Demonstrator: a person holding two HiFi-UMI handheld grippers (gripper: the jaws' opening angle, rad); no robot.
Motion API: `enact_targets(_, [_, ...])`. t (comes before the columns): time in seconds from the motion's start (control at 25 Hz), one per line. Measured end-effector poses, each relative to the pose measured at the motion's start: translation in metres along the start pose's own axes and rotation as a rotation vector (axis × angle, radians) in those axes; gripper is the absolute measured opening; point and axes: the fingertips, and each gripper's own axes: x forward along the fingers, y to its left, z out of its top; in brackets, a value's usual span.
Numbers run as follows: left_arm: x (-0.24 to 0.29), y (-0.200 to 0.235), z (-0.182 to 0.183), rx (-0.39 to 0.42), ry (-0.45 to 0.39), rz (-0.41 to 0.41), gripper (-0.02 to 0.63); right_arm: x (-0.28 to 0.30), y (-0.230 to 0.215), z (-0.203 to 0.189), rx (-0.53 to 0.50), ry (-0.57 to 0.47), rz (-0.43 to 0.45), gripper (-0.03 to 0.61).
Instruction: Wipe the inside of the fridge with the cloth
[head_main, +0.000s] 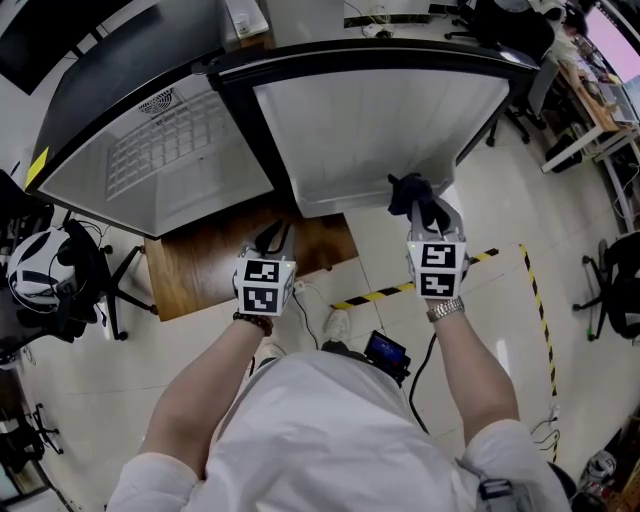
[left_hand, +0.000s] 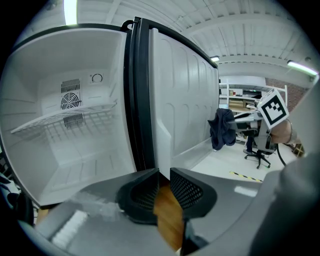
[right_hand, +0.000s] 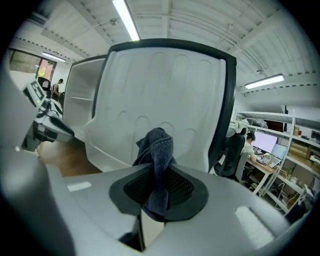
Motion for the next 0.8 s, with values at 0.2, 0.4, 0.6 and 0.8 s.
enact_targets(0.2, [-0.011,0.012,-0.004,-0.001,0.001,-0.004,0.075,-0.009,0.063,-0.002,-0.043,-0.003,0.098,0.055])
enact_targets(0.4, [-0.025,0.025,-0.016,-0.002,0.013,-0.006,0.075,-0.003,0.121,-0.016,-0.089,0.031,0.174,0.055])
enact_targets(0.6, [-0.04,0.041,-0.031,-0.001,0.031,0.006,0.075,0.011,0.17,-0.013,-0.208,-0.003,0.231,0.055])
enact_targets(0.8, [-0.051,0.056,-0.041,-0.006,0.045,0.026,0.075,0.019,0.201,-0.011,-0.264,-0.015,0.275,0.055])
